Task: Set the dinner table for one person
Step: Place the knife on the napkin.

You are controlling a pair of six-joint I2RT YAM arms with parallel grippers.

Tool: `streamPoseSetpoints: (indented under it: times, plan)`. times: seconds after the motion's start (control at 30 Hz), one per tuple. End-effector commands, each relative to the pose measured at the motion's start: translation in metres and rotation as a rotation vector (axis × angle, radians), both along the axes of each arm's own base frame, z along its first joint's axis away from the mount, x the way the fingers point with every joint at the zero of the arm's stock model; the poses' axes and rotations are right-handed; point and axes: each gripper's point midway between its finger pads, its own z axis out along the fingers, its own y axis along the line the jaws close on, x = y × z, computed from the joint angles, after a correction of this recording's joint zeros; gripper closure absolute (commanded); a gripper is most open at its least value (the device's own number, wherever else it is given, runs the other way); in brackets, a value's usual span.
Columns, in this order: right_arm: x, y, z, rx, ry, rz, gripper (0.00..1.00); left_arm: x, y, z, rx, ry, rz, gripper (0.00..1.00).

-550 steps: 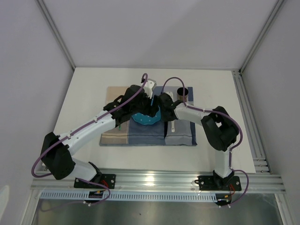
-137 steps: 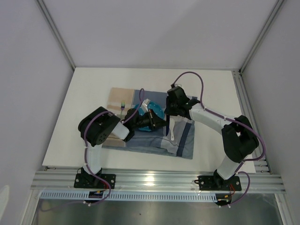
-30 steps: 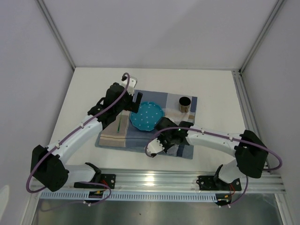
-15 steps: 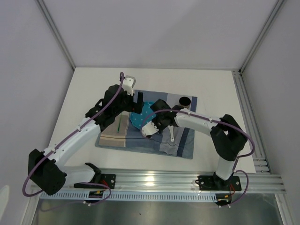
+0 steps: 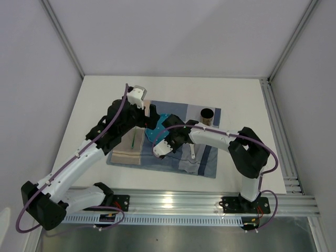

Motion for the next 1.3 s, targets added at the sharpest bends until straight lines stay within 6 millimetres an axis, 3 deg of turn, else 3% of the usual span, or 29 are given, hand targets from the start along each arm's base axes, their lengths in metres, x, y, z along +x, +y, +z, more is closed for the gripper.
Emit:
streamPoseSetpoints:
  times: [0.0,0.13,0.2,0.47,0.63,0.73,0.83,0.93,0.97,1.0,1.03,1.17,1.27]
  plan:
    - [0.004,0.010,0.030,0.071,-0.039,-0.006,1.00,-0.005,-0.001,0.006,-0.036,-0.016,-0.002,0.01]
    - [0.005,0.010,0.045,0.084,-0.039,-0.017,1.00,-0.004,-0.002,0.004,-0.035,-0.016,-0.004,0.01]
    - [0.005,0.005,0.040,0.079,-0.013,-0.037,1.00,-0.003,-0.002,0.003,-0.029,-0.016,-0.004,0.01]
    - [-0.020,-0.020,-0.007,0.047,0.100,-0.087,1.00,0.000,-0.001,-0.006,-0.010,-0.010,0.008,0.01]
    - [-0.025,-0.028,-0.019,0.058,0.123,-0.107,1.00,0.002,-0.003,-0.015,0.001,0.014,0.002,0.01]
    - [-0.026,-0.027,-0.022,0.069,0.123,-0.110,0.84,0.004,-0.004,-0.018,0.011,0.022,0.004,0.01]
    - [-0.023,-0.026,-0.021,0.076,0.114,-0.113,0.83,0.004,-0.004,-0.020,0.012,0.025,0.002,0.01]
    - [-0.015,-0.024,-0.013,0.091,0.081,-0.126,0.65,0.004,-0.004,-0.022,0.016,0.030,0.004,0.01]
    - [-0.012,-0.023,-0.007,0.095,0.064,-0.132,0.43,0.005,-0.004,-0.023,0.019,0.034,0.005,0.01]
    - [-0.010,-0.022,-0.002,0.101,0.054,-0.134,0.43,0.005,-0.004,-0.023,0.019,0.032,0.005,0.01]
    - [-0.008,-0.022,0.001,0.105,0.044,-0.142,0.01,0.005,-0.004,-0.025,0.022,0.035,0.005,0.01]
    - [0.016,-0.019,0.039,0.194,-0.108,-0.245,0.01,0.006,-0.004,-0.025,0.029,0.033,0.007,0.01]
    - [0.036,-0.007,0.097,0.405,-0.239,-0.328,0.01,0.007,-0.004,-0.027,0.036,0.036,0.008,0.01]
